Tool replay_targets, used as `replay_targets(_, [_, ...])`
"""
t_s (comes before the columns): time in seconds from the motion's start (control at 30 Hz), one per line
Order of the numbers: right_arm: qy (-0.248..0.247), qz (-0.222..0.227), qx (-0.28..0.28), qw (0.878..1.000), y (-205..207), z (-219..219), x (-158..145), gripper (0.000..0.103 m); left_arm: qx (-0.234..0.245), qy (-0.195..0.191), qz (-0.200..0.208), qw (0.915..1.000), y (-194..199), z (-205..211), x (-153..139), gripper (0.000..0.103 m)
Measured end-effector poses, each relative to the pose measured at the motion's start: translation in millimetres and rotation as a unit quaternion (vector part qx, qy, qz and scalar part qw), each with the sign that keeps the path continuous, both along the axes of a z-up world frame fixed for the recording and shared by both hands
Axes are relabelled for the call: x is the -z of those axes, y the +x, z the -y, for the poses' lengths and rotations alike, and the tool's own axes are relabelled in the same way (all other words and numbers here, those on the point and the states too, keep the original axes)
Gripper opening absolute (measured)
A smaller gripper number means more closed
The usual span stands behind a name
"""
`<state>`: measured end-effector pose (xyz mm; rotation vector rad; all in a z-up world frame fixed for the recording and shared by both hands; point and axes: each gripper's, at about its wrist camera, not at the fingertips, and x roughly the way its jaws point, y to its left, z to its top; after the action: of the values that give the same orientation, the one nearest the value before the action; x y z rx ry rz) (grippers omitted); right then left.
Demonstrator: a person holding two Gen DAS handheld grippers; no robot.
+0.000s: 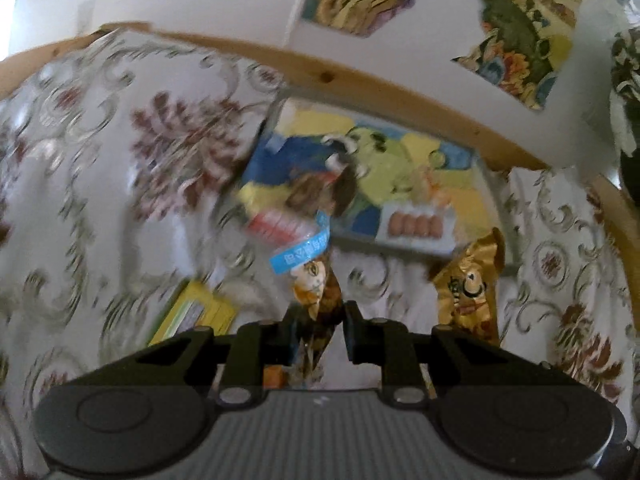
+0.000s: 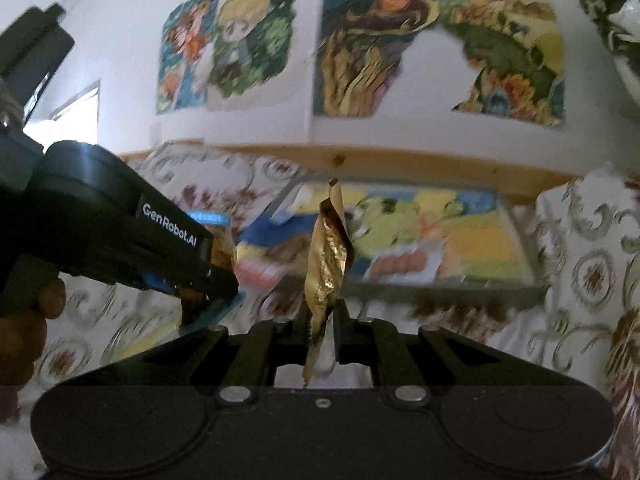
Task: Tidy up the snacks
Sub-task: 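Carry the gold bag to the tray while the left tool carries the clear bag there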
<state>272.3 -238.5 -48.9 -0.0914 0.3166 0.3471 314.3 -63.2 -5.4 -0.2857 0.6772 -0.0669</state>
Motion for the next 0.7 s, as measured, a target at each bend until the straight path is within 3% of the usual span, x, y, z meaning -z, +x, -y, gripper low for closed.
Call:
replay_targets(0.13, [0.025,0.008,0.011,1.0,36,12,-15,0.009,0.028,0.007,0.006,0.9996,39,11,-15,0.024])
replay_targets(0.33, [0.02,0.011,0.014,1.0,99,14,-31,0.009,0.048,-0.019,0.005,0.9987,106,17,-22,0.024])
replay_targets(0.57, [0.036,-0.05,-0.003,0.998,167,17,-33,0.009,0.088,-0.041,-0.014,0.9952,169,25,-21,0.024])
replay_targets(0.7, [0.021,-0.074,-0.009,0.997,193,17,-29,0.01,0.092,-0.029,-0.021,0.9951,186,27,-16,0.024])
